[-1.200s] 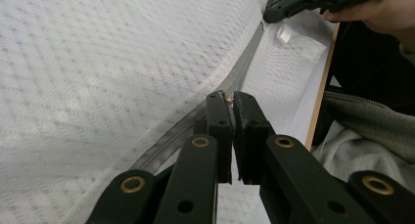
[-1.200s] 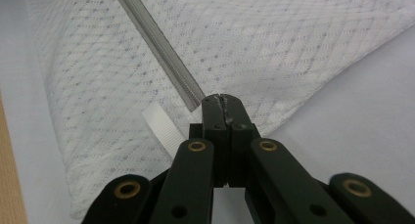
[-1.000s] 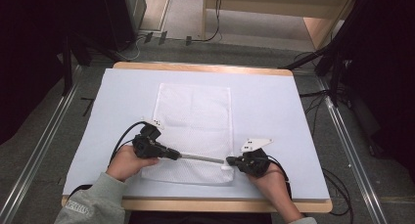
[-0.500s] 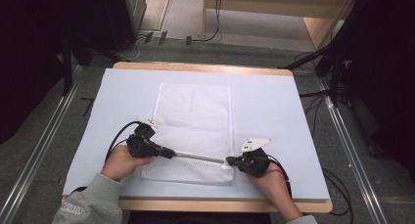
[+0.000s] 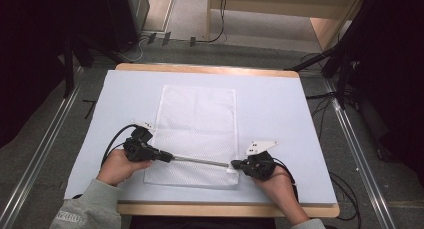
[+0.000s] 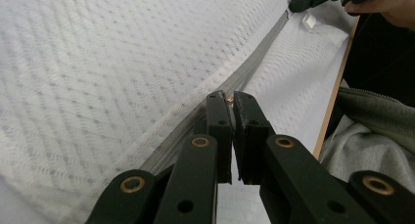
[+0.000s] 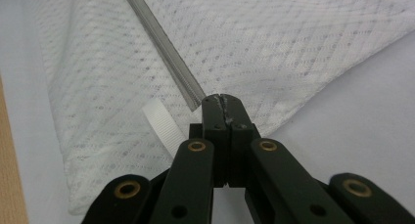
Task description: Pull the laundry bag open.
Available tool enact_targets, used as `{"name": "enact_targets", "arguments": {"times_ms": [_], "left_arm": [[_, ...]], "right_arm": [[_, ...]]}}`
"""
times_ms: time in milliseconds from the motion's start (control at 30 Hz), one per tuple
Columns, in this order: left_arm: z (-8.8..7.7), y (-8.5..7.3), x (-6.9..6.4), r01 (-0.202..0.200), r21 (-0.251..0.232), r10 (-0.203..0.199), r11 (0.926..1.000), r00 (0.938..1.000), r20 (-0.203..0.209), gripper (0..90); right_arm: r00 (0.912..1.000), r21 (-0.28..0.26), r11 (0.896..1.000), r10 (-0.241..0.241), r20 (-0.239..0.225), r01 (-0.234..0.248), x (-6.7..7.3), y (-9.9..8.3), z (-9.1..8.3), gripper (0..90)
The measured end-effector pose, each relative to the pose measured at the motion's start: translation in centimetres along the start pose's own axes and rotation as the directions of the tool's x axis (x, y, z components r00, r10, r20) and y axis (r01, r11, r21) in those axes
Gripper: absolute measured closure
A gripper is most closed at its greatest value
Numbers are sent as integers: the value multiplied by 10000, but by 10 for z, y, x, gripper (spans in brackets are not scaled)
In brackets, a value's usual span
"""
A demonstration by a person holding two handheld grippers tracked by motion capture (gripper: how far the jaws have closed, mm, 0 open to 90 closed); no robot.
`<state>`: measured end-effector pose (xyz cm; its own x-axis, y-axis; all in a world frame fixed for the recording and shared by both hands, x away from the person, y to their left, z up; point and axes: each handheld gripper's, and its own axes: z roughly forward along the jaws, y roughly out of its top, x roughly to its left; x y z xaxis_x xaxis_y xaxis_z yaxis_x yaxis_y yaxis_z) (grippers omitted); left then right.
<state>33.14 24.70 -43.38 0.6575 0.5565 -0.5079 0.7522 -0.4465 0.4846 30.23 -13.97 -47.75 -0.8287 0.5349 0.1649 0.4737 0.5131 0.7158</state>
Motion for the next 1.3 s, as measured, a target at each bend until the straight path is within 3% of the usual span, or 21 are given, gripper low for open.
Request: {"name": "enact_targets", "arguments": {"times_ms": [167,600,700,733,967,1300], "left_arm": [[-7,-4,3,125,-122,-124,9998,9999,53,878],[-7,-5,3,120,29,-121,9999,9998,163,879],[-7,-5,3,83,58,-83,9999,10000,33,879],[-8,-4,3,154,-14,-155,9999,9996,-239,880],[-18,-10,10,422,-44,-423,9991,9990,-175,880],[-33,-21,24,758,-173,-765,9970,9960,-466,879]], "right_arm": [[10000,25,10000,-20,-23,20,0,0,0,900],[9999,4,10000,-65,-83,65,-1,0,0,900],[9999,-3,10000,-65,-83,65,-1,0,0,900],[9999,16,10000,-61,-83,61,-1,0,0,900],[9999,6,10000,-59,-102,59,-2,0,0,900],[9999,-14,10000,-68,-107,68,-2,0,0,900]]}}
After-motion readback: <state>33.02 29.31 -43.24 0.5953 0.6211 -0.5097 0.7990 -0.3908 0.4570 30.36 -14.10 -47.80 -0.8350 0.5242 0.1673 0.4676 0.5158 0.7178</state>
